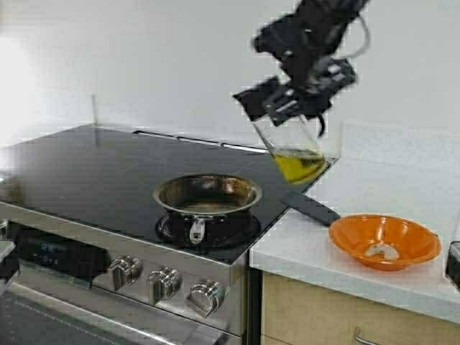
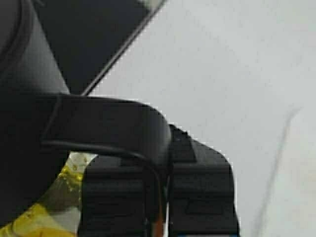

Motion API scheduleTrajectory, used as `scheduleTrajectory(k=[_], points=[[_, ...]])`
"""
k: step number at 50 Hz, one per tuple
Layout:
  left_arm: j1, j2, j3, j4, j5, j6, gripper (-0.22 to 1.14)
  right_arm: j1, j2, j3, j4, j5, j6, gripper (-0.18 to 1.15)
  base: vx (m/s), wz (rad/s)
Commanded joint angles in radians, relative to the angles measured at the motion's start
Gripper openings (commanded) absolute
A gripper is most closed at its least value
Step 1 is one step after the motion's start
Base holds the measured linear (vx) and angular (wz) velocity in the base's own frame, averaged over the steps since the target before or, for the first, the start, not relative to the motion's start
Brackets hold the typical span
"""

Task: Add oil to the pan and cook the shrimp and serve it

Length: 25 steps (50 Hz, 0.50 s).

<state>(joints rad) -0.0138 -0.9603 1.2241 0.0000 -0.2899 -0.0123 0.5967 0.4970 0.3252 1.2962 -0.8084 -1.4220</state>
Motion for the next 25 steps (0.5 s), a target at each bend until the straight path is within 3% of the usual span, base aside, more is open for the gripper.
scheduleTrajectory(k=[1, 14, 25], points=[[0.002, 0.008, -0.014, -0.002, -0.005, -0.003, 0.03, 0.020, 0.018, -0.110, 0.040, -0.064, -0.181, 0.08, 0.00, 0.00], [0.000, 0.006, -0.015, -0.002, -0.005, -0.018, 0.03, 0.041, 0.153, -0.287, 0.160, -0.163, -0.588, 0.08, 0.00, 0.00], [0.000, 0.008, -0.014, -0.002, -0.005, -0.020, 0.03, 0.041, 0.225, -0.394, 0.186, -0.169, -0.652, 0.08, 0.00, 0.00]])
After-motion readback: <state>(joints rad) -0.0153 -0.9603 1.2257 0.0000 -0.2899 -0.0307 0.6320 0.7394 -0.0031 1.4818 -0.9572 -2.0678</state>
